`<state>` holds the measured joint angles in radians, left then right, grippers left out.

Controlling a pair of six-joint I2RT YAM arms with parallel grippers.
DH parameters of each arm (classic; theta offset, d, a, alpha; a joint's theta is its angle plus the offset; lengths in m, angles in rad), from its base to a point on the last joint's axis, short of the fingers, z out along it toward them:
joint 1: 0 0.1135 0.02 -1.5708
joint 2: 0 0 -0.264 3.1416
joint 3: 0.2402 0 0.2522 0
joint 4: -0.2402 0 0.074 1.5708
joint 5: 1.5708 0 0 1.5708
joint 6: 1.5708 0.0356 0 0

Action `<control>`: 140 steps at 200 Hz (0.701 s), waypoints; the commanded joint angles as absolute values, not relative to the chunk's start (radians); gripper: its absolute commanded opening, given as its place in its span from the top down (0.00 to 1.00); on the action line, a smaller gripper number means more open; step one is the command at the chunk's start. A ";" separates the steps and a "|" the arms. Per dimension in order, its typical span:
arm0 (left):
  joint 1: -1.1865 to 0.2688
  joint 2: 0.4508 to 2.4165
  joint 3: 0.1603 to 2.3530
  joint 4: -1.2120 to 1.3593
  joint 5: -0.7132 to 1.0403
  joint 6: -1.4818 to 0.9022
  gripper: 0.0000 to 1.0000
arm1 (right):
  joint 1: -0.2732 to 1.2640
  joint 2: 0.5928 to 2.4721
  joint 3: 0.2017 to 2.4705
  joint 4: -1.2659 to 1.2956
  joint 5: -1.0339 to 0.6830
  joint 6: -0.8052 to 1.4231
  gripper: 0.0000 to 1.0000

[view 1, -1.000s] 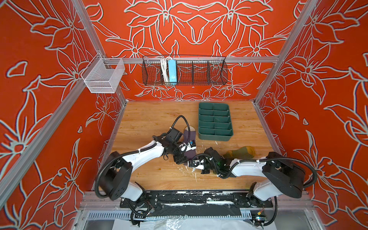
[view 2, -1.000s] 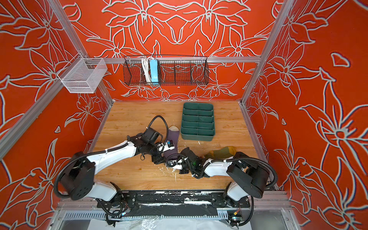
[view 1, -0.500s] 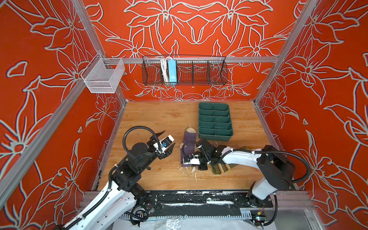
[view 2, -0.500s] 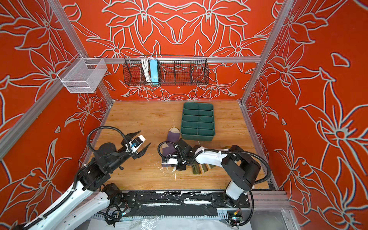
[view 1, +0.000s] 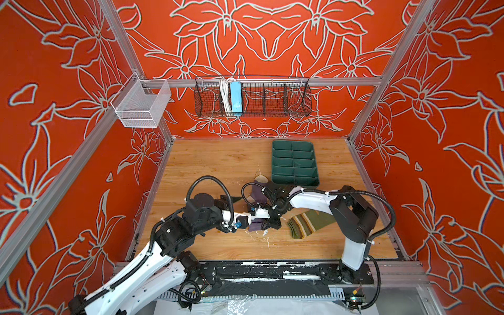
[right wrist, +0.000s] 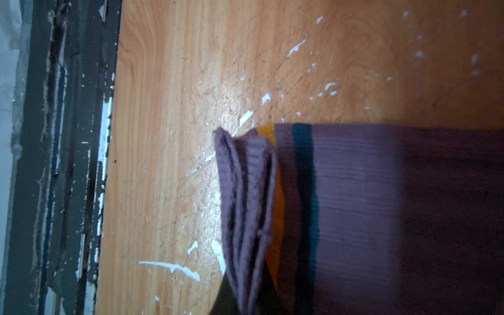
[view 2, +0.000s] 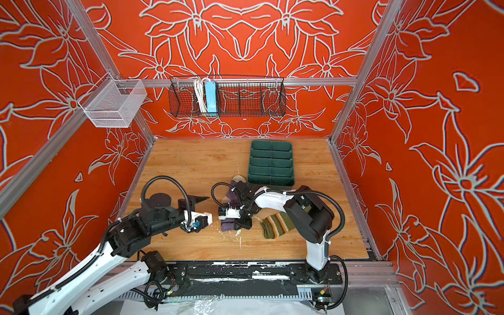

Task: Roll the socks

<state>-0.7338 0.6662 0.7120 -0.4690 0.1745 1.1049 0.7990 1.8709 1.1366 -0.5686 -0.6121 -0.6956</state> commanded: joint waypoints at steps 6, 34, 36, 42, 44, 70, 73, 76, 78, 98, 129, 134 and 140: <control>-0.893 0.664 0.615 -0.421 0.041 1.282 0.22 | 0.780 1.902 1.173 -0.653 -0.677 -0.710 1.00; -1.058 0.693 0.525 -0.372 -0.043 1.281 0.24 | 0.770 1.922 1.188 -0.660 -0.684 -0.716 1.00; -1.065 0.700 0.520 -0.373 -0.049 1.284 0.24 | 0.768 1.924 1.188 -0.661 -0.684 -0.717 1.00; -1.082 0.721 0.505 -0.369 -0.066 1.285 0.25 | 0.767 1.928 1.189 -0.661 -0.684 -0.719 1.00; -1.086 0.728 0.500 -0.364 -0.070 1.283 0.25 | 0.766 1.928 1.190 -0.660 -0.684 -0.719 1.00; -1.114 0.814 0.426 -0.233 -0.074 1.210 0.27 | 0.759 1.933 1.189 -0.654 -0.690 -0.715 1.00; -1.114 0.827 0.419 -0.217 -0.077 1.203 0.27 | 0.759 1.933 1.188 -0.653 -0.692 -0.715 1.00; -1.114 0.841 0.412 -0.198 -0.082 1.199 0.27 | 0.759 1.934 1.189 -0.653 -0.693 -0.715 1.00; -1.114 0.846 0.408 -0.185 -0.087 1.197 0.27 | 0.759 1.933 1.188 -0.653 -0.694 -0.715 1.00; -1.112 0.963 0.408 -0.073 -0.140 1.095 0.29 | 0.756 1.934 1.188 -0.652 -0.698 -0.715 1.00; -1.109 1.161 0.443 0.040 -0.260 0.974 0.35 | 0.753 1.937 1.187 -0.642 -0.706 -0.716 1.00; -1.109 1.182 0.446 0.054 -0.277 0.955 0.35 | 0.753 1.938 1.187 -0.643 -0.708 -0.716 1.00; -1.107 1.204 0.452 0.067 -0.290 0.940 0.36 | 0.752 1.939 1.187 -0.643 -0.712 -0.714 1.00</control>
